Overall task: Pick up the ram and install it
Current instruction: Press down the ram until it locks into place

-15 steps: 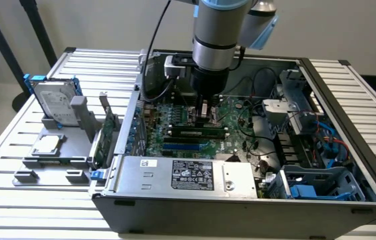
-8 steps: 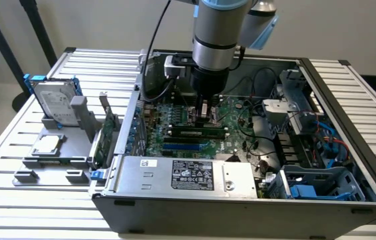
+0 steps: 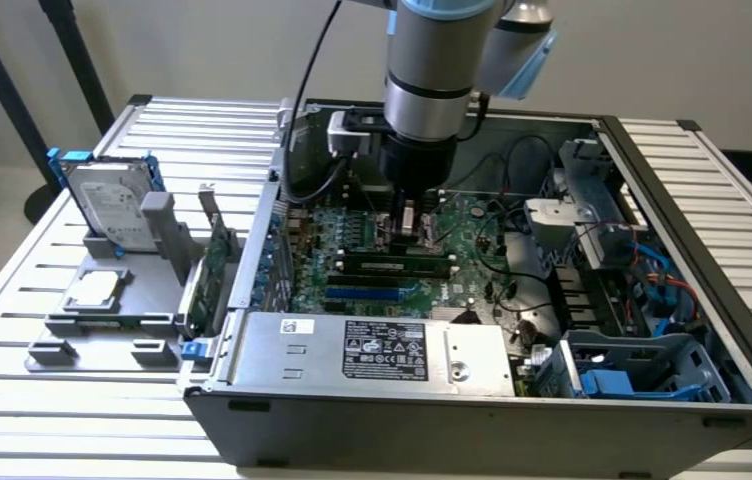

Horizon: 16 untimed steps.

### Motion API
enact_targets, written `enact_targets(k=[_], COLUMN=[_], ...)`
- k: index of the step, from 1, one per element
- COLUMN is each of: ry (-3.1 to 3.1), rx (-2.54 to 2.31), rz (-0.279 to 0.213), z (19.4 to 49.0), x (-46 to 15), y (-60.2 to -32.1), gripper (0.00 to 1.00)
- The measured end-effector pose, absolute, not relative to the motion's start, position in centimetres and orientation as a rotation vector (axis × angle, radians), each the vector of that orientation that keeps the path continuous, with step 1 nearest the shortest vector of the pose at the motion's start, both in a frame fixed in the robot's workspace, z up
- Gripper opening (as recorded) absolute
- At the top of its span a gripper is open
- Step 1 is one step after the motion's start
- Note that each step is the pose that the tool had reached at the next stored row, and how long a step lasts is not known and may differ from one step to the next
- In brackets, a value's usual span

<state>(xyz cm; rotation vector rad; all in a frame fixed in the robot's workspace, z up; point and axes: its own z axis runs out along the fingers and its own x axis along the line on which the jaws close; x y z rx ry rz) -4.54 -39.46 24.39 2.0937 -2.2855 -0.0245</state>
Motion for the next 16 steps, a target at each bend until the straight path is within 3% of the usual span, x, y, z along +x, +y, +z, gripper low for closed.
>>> enact_targets(k=[16], ry=[-2.219], rx=[2.177], rz=[-0.016], z=[24.05], x=[-4.63], y=[-39.31], gripper=[0.11])
